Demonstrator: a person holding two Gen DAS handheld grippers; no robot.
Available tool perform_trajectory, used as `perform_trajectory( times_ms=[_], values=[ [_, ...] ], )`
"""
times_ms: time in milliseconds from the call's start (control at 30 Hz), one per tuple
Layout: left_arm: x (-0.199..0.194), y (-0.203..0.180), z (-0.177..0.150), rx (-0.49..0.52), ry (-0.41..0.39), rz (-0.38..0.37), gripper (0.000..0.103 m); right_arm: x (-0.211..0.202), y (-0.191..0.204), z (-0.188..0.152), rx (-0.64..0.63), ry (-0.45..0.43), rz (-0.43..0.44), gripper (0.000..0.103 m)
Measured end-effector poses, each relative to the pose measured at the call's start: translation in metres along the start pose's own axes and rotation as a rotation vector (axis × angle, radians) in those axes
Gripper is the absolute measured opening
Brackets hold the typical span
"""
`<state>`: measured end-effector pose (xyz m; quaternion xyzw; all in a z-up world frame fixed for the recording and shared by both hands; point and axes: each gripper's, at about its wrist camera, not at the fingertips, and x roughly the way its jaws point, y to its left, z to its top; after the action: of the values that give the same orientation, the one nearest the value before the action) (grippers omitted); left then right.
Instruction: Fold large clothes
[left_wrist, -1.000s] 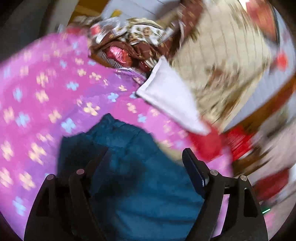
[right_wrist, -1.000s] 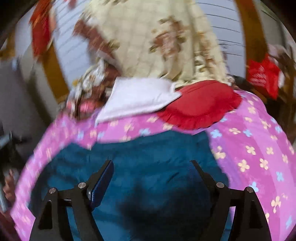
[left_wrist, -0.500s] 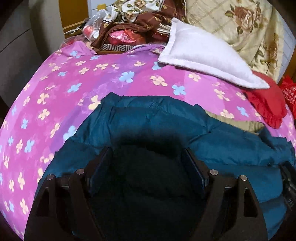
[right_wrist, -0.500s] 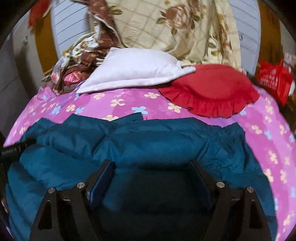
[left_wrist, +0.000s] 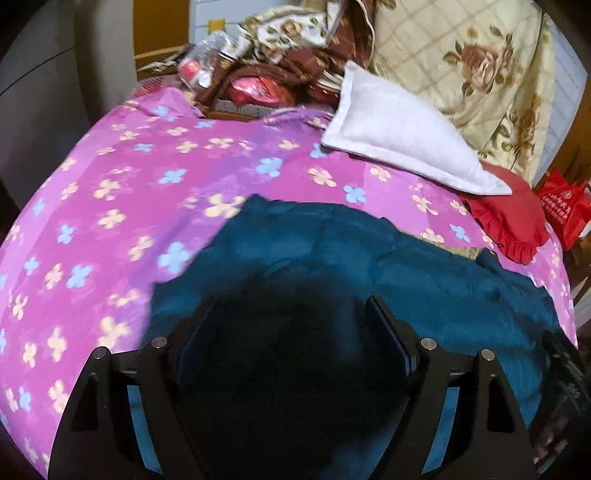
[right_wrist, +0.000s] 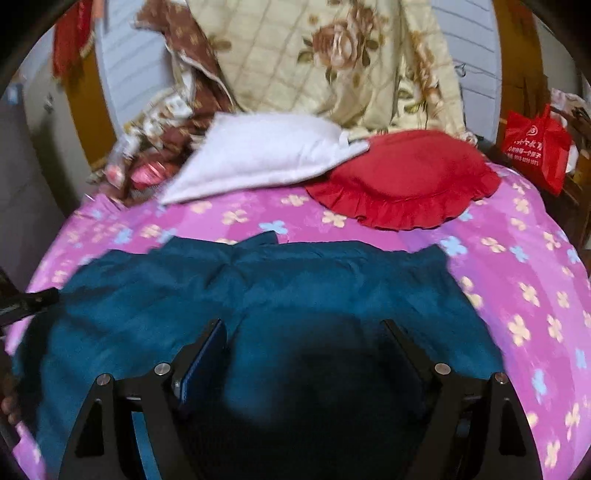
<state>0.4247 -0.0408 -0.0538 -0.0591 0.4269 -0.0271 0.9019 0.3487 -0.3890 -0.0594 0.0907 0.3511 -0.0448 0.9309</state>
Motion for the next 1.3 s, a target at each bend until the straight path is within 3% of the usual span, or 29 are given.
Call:
perform_trajectory(
  times_ms=[100, 200, 267, 367, 567, 833, 967, 1300],
  values=[
    [-0.010, 0.028, -0.019, -0.020, -0.015, 0.008, 0.080, -0.037, -0.014, -0.026, 0.017, -0.029, 0.026, 0.082],
    [0.003, 0.057, -0.036, -0.043, 0.025, 0.048, 0.081, -0.050, -0.035, -0.051, 0.048, -0.018, 0.009, 0.082],
    [0.013, 0.076, -0.043, -0.123, 0.081, -0.030, 0.082, -0.045, -0.048, -0.064, 0.060, 0.014, -0.025, 0.082],
    [0.001, 0.089, -0.044, -0.213, 0.107, -0.068, 0.082, -0.046, -0.056, -0.069, 0.047, 0.037, -0.106, 0.082],
    [-0.080, 0.072, -0.065, -0.110, 0.019, -0.031, 0.082, -0.118, -0.059, -0.084, 0.080, -0.018, -0.084, 0.082],
    [-0.196, 0.040, -0.142, 0.014, -0.104, 0.021, 0.082, -0.205, -0.023, -0.129, 0.034, -0.078, -0.052, 0.082],
    [-0.236, 0.022, -0.176, 0.066, -0.158, 0.073, 0.082, -0.232, -0.001, -0.148, -0.003, -0.090, -0.052, 0.082],
    [-0.304, 0.005, -0.230, 0.116, -0.242, 0.092, 0.082, -0.300, 0.043, -0.176, -0.123, -0.182, -0.090, 0.082]
  ],
)
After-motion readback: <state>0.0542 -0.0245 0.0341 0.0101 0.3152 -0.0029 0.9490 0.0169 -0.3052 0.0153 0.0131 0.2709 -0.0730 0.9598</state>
